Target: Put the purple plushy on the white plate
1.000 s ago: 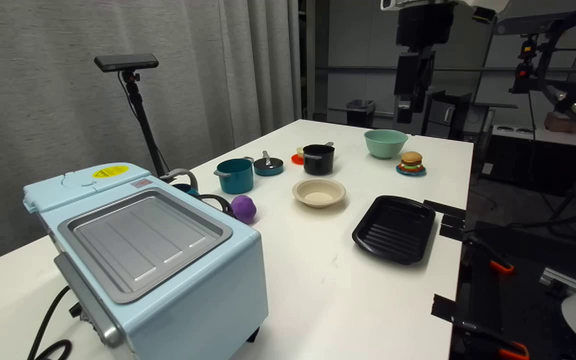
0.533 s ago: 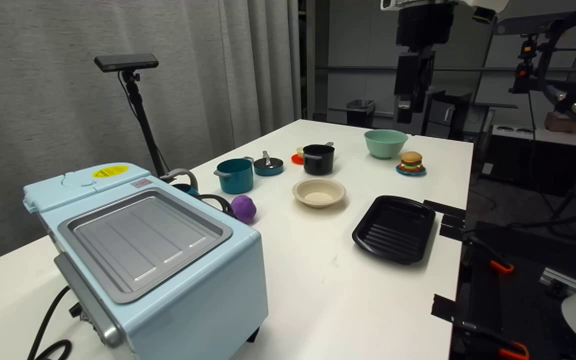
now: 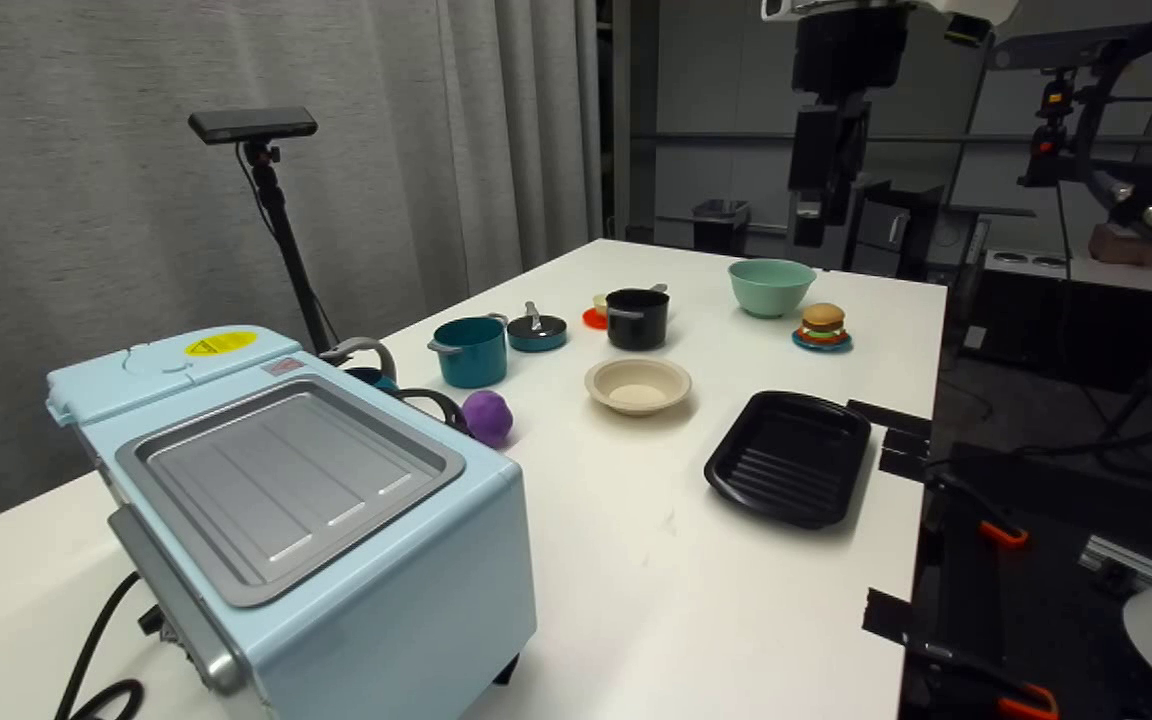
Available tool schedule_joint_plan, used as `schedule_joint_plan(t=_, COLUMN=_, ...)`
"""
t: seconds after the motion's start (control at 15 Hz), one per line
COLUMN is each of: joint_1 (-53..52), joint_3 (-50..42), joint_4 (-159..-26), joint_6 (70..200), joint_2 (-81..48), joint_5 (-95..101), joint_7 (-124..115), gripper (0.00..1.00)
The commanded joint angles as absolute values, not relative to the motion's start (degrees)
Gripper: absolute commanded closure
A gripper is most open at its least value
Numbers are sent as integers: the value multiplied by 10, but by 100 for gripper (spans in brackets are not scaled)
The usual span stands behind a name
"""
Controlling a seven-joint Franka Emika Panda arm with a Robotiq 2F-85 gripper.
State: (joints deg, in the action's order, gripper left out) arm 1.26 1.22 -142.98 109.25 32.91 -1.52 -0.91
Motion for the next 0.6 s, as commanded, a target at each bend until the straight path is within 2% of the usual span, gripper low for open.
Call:
schedule_joint_plan(t=0.0, joint_1=8, joint_3=8, joint_4=-1407, joint_6=1094, joint_2=299, joint_5=-19, joint_7=-15, gripper=0)
schedule_joint_plan(t=0.53, joint_1=7, joint_3=10, joint_4=-1210, joint_6=1140, joint_2=84, joint_5=-25, joint_7=-25, gripper=0)
